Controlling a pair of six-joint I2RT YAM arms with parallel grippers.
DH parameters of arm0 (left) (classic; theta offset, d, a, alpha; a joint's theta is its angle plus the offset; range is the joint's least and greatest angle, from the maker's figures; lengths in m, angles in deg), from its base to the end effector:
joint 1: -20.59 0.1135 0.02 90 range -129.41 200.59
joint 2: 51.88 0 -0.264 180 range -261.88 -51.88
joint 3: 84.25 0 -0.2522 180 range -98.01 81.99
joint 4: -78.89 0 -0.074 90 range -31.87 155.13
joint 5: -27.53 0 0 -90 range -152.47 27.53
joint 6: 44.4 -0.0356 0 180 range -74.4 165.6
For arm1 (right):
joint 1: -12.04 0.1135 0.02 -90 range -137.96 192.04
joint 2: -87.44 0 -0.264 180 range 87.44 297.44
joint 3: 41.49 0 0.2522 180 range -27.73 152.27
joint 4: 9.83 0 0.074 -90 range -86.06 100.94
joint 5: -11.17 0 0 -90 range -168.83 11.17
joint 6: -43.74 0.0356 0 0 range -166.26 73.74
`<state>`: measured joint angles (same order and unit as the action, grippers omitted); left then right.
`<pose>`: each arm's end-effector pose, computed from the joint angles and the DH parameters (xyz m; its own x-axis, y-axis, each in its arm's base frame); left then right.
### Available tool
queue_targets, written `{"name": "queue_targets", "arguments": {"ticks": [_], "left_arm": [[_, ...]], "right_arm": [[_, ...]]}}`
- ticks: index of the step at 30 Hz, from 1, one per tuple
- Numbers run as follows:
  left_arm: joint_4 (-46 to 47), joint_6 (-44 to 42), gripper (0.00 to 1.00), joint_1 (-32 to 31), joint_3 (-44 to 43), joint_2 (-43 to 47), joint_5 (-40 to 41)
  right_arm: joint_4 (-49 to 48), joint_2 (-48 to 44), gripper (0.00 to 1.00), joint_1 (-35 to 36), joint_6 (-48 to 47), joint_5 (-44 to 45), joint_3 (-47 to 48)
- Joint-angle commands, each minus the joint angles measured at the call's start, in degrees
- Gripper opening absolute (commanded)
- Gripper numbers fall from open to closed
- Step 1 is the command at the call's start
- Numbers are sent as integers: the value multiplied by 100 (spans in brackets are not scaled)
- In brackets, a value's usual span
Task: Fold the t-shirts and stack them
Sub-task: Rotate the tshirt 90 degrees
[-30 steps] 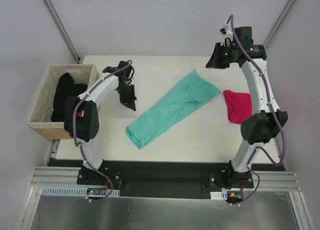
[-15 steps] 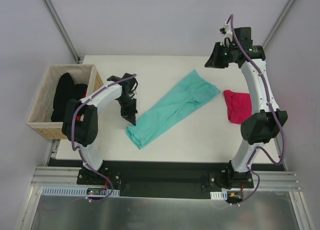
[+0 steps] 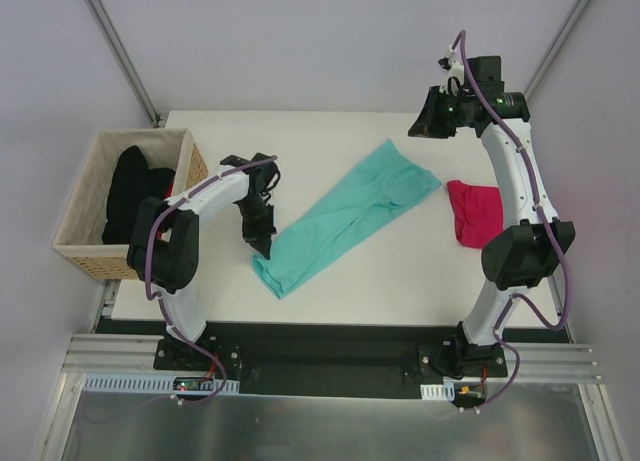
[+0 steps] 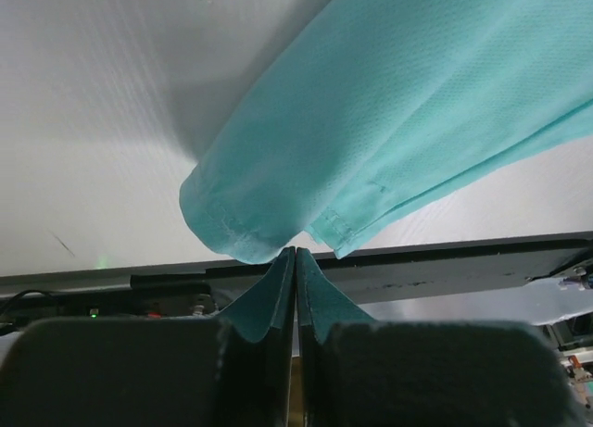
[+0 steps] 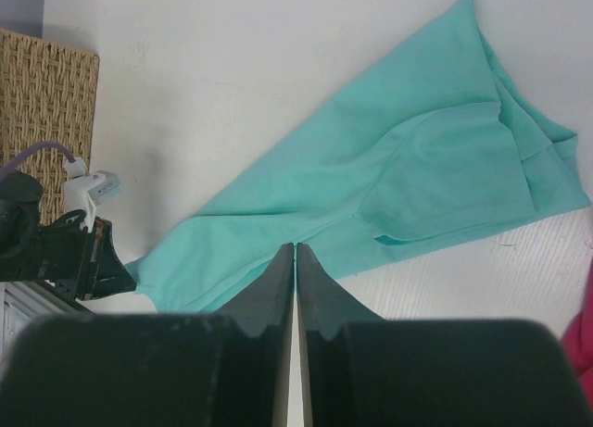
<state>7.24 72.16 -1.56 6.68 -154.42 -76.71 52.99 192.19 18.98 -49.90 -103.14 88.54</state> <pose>0.3040 -0.1332 0.2043 -0.9975 -0.0619 0.0335 -0.0684 0.9639 -0.2573 0.3950 0.0628 0.4116 -0.5761 -0.1284 -0.8073 -0.4717 0.8588 0.2000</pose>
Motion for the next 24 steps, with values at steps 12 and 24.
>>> {"name": "queue_targets", "arguments": {"ticks": [12,24], "left_arm": [[-381,68,1,62,-616,-899,676],[-284,33,0,484,-740,-1216,914]], "right_arm": [[209,-561,6,-26,-93,173,326],[385,-675,7,-35,-199,384,353]]}}
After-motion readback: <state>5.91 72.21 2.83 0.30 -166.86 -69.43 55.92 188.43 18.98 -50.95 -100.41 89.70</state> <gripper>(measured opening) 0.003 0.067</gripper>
